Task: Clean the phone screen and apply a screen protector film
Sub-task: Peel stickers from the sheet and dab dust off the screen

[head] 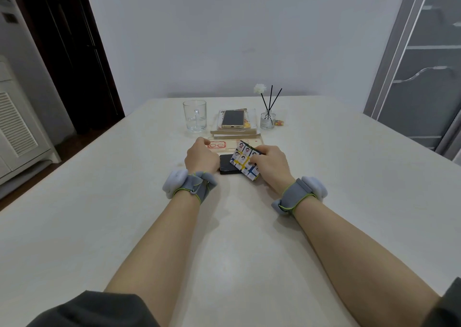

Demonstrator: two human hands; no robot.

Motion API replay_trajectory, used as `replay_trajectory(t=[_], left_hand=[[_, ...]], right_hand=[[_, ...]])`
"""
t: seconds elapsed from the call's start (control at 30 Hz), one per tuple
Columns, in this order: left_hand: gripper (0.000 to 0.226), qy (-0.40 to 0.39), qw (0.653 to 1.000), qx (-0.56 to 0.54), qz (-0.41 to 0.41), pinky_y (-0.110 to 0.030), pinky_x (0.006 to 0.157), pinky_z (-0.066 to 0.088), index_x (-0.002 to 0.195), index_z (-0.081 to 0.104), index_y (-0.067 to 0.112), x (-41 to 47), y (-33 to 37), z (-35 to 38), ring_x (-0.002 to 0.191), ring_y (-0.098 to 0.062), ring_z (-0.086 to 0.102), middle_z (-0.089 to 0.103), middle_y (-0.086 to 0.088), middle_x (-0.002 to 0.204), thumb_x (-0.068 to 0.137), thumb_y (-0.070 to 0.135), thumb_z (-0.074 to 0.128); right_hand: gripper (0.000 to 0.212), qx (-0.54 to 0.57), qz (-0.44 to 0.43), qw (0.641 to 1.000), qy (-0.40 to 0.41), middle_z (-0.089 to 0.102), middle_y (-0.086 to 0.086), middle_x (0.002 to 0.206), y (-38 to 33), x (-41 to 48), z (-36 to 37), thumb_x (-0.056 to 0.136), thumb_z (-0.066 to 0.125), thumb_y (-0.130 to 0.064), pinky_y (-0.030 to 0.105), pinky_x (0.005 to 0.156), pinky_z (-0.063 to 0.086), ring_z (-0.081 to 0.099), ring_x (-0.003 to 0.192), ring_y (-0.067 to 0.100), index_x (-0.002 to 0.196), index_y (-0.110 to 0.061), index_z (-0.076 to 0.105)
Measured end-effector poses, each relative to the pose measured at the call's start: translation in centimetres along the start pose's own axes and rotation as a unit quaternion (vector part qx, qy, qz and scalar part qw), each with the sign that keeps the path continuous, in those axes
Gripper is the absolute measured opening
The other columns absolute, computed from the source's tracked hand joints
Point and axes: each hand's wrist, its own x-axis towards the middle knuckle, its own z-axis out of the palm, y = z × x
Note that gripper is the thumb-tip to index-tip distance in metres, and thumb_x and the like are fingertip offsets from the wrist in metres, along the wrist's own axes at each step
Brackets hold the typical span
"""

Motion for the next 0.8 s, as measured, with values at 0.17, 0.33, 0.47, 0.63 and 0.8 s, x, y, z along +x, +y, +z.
replay_trajectory(t=[0.17, 0.33, 0.47, 0.63, 0.8], left_hand=[[0.043, 0.003, 1.000, -0.008, 0.000, -0.035, 0.096, 0.042, 0.126, 0.051, 0.016, 0.0, 0.1, 0.0, 0.118, -0.030, 0.054, 0.061, -0.012, 0.125, 0.087, 0.001, 0.041], [0.043, -0.001, 1.000, -0.014, -0.004, -0.035, 0.098, 0.042, 0.127, 0.050, 0.015, 0.1, 0.0, -0.1, 0.118, -0.031, 0.053, 0.060, -0.013, 0.126, 0.088, 0.002, 0.040], [0.044, -0.003, 1.000, -0.015, -0.007, -0.035, 0.096, 0.043, 0.128, 0.049, 0.015, 0.1, 0.0, -0.2, 0.117, -0.031, 0.054, 0.060, -0.013, 0.126, 0.088, 0.001, 0.039], [0.045, -0.011, 1.000, -0.019, -0.008, -0.038, 0.098, 0.045, 0.127, 0.049, 0.015, 0.1, 0.1, -0.3, 0.110, -0.033, 0.061, 0.060, -0.013, 0.124, 0.086, 0.000, 0.037], [0.046, -0.017, 1.000, -0.023, -0.011, -0.040, 0.098, 0.046, 0.127, 0.049, 0.015, 0.1, 0.0, -0.4, 0.107, -0.035, 0.063, 0.059, -0.013, 0.125, 0.086, 0.000, 0.036]], right_hand=[[0.014, 0.009, 0.000, 0.999, -0.049, 0.069, 0.010, 0.080, -0.4, -0.2, 0.5, 0.080, 0.057, -0.005, 0.032, 0.063, 0.053, 0.064, 0.066, 0.020, 0.085, -0.002, 0.070], [0.014, -0.020, -0.014, 1.000, -0.008, 0.073, 0.013, 0.086, -0.3, -0.5, 0.6, 0.081, 0.056, -0.010, 0.044, 0.072, 0.058, 0.070, 0.080, 0.029, 0.082, -0.006, 0.069], [0.012, -0.009, -0.017, 1.000, -0.012, 0.072, 0.014, 0.087, -0.6, -0.8, 0.8, 0.082, 0.054, -0.007, 0.044, 0.072, 0.057, 0.069, 0.084, 0.033, 0.080, -0.009, 0.065], [0.013, -0.052, -0.025, 0.998, -0.006, 0.071, 0.013, 0.099, -0.6, -0.9, 1.1, 0.087, 0.050, -0.008, 0.040, 0.076, 0.056, 0.068, 0.089, 0.028, 0.088, -0.012, 0.062], [0.019, -0.020, -0.008, 1.000, -0.012, 0.072, 0.015, 0.101, -0.9, -0.7, 1.5, 0.087, 0.051, -0.006, 0.035, 0.072, 0.055, 0.068, 0.086, 0.025, 0.098, -0.004, 0.067]])
